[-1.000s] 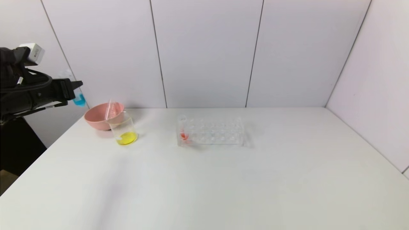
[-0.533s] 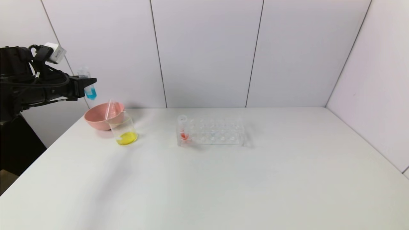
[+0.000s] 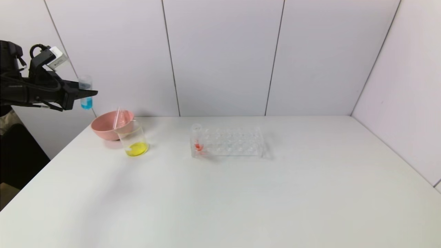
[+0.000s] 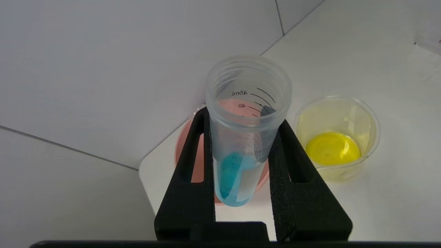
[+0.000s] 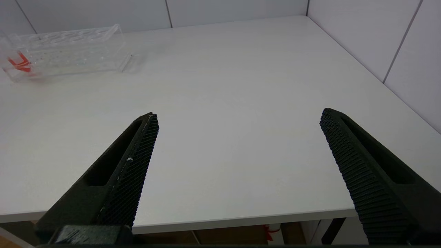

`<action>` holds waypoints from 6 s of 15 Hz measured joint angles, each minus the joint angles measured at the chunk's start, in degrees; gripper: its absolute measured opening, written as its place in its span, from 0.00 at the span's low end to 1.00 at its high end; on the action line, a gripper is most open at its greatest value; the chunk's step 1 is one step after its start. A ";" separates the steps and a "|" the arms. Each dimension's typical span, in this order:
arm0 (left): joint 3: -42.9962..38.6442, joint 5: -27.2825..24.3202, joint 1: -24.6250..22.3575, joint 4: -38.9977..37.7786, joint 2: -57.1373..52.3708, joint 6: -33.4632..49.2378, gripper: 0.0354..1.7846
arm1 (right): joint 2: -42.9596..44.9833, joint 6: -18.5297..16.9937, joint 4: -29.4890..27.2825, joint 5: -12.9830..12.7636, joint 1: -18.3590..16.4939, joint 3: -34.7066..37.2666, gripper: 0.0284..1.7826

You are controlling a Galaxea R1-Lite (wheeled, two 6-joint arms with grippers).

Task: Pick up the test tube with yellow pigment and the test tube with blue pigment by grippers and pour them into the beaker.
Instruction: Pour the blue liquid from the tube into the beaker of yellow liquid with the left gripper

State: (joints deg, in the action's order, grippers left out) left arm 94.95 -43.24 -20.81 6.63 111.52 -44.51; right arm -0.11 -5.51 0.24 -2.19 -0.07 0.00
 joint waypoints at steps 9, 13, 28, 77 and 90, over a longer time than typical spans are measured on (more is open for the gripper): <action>18.97 -0.13 -0.63 32.84 6.67 -34.49 0.24 | 0.00 0.00 0.00 0.00 0.02 0.00 0.96; 19.30 1.27 -0.55 32.94 8.02 -39.45 0.24 | 0.00 0.00 0.00 0.00 0.02 0.00 0.96; 19.88 19.76 5.74 34.51 9.57 -41.62 0.24 | 0.00 0.00 0.00 0.00 0.00 0.00 0.96; 19.93 43.84 14.67 37.66 12.30 -43.50 0.24 | 0.00 0.00 -0.02 0.00 0.00 0.00 0.96; 19.93 49.88 16.21 37.13 11.17 -44.65 0.24 | 0.00 0.02 0.00 0.00 0.02 0.00 0.96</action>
State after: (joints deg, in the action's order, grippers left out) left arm 114.88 6.64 -4.60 43.76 122.69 -89.16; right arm -0.11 -5.49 0.24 -2.19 -0.05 0.00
